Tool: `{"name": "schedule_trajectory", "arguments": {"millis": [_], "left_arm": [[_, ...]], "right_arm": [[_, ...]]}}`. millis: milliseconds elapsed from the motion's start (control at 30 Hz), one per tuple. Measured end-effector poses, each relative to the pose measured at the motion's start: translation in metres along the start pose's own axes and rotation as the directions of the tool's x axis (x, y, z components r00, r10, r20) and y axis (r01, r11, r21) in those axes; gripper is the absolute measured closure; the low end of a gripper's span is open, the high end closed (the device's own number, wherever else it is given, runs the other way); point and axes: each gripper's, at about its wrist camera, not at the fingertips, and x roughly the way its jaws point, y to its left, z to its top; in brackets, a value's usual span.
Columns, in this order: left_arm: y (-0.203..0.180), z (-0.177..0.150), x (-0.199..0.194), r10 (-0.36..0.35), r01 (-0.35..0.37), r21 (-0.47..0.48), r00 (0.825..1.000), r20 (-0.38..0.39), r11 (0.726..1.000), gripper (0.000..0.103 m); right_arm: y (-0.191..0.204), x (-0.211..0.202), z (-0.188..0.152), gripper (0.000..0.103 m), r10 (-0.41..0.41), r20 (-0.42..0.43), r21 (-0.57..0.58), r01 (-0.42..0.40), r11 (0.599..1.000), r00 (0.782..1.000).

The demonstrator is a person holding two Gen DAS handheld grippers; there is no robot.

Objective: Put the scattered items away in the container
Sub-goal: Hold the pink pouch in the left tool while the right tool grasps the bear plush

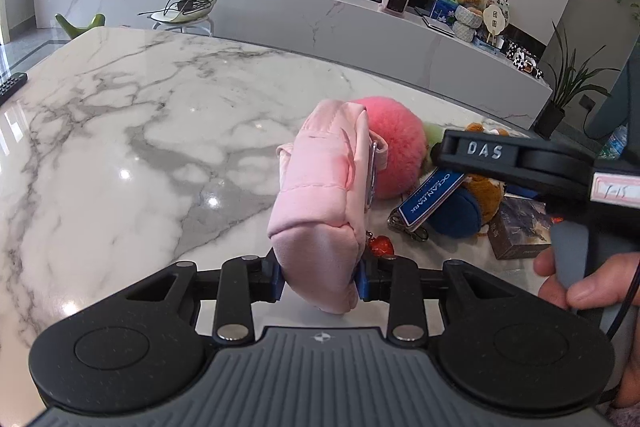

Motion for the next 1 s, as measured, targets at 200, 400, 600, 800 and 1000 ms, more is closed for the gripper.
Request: {"name": "schedule_trajectory", "arguments": {"millis": [200, 400, 600, 800, 1000], "left_arm": [[0.0, 0.001, 0.0, 0.002, -0.002, 0.002, 1.0, -0.004, 1.0, 0.065], [-0.001, -0.002, -0.004, 0.003, -0.002, 0.008, 1.0, -0.016, 1.0, 0.065], [-0.003, -0.006, -0.015, 0.002, -0.002, 0.017, 1.0, -0.025, 1.0, 0.066], [-0.007, -0.01, -0.039, -0.01, 0.01, 0.02, 1.0, -0.011, 1.0, 0.066], [-0.016, -0.008, -0.07, -0.028, 0.027, 0.042, 0.999, 0.033, 0.999, 0.066]], "right_arm": [[0.003, -0.003, -0.007, 0.039, -0.001, -0.019, -0.028, 0.001, 1.0, 1.0], [0.004, -0.012, -0.01, 0.047, 0.019, -0.043, -0.04, -0.021, 0.999, 0.999], [0.006, -0.033, -0.018, 0.048, 0.026, -0.062, -0.044, -0.028, 0.999, 0.998], [0.005, -0.069, -0.026, 0.049, 0.03, -0.066, -0.044, -0.033, 0.999, 0.997], [0.004, -0.111, -0.033, 0.054, 0.027, -0.058, -0.043, -0.03, 0.999, 0.998]]}}
